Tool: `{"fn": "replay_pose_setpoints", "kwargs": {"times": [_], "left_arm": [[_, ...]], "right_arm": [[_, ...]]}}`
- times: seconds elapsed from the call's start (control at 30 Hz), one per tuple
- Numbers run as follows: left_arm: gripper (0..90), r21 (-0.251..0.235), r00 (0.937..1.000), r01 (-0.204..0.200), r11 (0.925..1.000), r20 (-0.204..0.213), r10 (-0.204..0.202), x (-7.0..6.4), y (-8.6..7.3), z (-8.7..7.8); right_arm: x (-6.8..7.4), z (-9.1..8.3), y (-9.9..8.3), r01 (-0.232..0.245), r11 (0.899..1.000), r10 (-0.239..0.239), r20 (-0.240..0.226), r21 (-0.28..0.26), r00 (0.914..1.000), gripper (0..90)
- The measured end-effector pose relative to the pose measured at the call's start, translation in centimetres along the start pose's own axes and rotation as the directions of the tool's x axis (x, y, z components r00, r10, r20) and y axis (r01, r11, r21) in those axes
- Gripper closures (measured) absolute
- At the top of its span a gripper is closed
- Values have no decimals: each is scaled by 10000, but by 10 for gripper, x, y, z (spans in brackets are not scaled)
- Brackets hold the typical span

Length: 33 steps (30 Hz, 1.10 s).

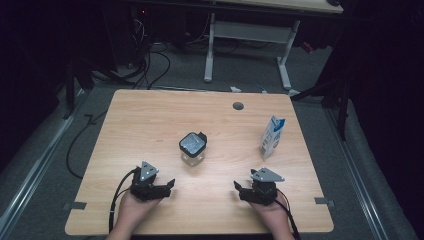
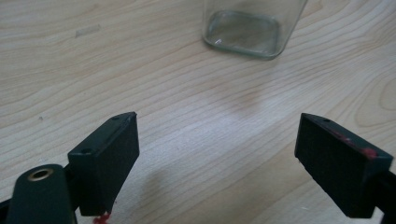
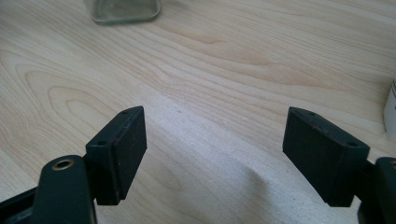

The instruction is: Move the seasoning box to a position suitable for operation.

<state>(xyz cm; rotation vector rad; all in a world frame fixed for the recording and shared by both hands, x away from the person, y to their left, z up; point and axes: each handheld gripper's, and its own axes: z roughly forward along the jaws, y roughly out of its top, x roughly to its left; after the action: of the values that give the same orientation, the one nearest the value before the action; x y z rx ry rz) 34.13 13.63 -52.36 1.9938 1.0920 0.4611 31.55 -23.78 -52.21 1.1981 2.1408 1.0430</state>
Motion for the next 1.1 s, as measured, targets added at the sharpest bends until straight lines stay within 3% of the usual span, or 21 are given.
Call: {"fn": "replay_pose_setpoints", "kwargs": {"times": [0.13, 0.23, 0.3, 0.37, 0.43, 0.47, 0.53, 0.63, 0.67, 0.7, 0.8, 0.97, 1.07, 1.1], "left_arm": [[155, -202, 9998, 73, 9998, 173, -69, -2, 0, -3], [235, -272, 9992, 306, 9992, 268, -299, 2, -1, -3], [251, -386, 9997, 199, 9991, 178, -192, 2, 0, -4], [204, -296, 9999, -25, 9996, -167, 20, 0, 2, -3], [191, -239, 9999, -63, 9997, -142, 60, -1, 2, -3], [284, -394, 9995, -241, 9989, 178, 249, -1, 0, -5], [319, -487, 9993, -280, 9984, 216, 291, -1, 0, -7], [404, -717, 9995, -43, 9974, 323, 66, 4, -1, -12], [430, -1071, 9994, 156, 9941, 309, -123, 9, -4, -14], [430, -1071, 9994, 156, 9941, 309, -123, 9, -4, -14], [436, -1390, 9959, 741, 9875, 613, -661, 17, -6, -17], [481, -1589, 9980, 496, 9860, 462, -427, 23, -6, -18], [499, -1319, 9956, 664, 9890, 750, -569, 24, -5, -17], [501, -1120, 9968, 481, 9925, 692, -405, 24, -3, -16]], "right_arm": [[-5, -3, 1, 3, 9999, -3, -22, -145, 10000, 250], [-7, -6, -1, 109, 9998, -109, -13, -190, 9999, 276], [-9, -7, -2, 92, 9996, -93, -46, -253, 9999, 284], [-12, -7, -1, -78, 9993, 75, -90, -374, 9999, 301], [-13, -7, -1, -113, 9991, 109, -119, -402, 9999, 311], [-13, -6, 0, -124, 9989, 123, -7, -441, 9999, 330], [-13, -5, 0, -87, 9990, 86, -17, -437, 10000, 340], [-12, -5, 1, -37, 9991, 35, -44, -421, 10000, 354], [-11, -5, 2, -41, 9990, 38, -77, -437, 10000, 357], [-11, -5, 2, -41, 9990, 38, -77, -437, 10000, 357], [-11, -5, 3, 58, 9989, -60, -62, -460, 10000, 367], [-15, -6, 3, -157, 9983, 148, -170, -558, 9997, 380], [-17, -7, 3, -289, 9981, 278, -206, -544, 9994, 395], [-17, -6, 3, -283, 9982, 273, -181, -534, 9995, 400]]}}
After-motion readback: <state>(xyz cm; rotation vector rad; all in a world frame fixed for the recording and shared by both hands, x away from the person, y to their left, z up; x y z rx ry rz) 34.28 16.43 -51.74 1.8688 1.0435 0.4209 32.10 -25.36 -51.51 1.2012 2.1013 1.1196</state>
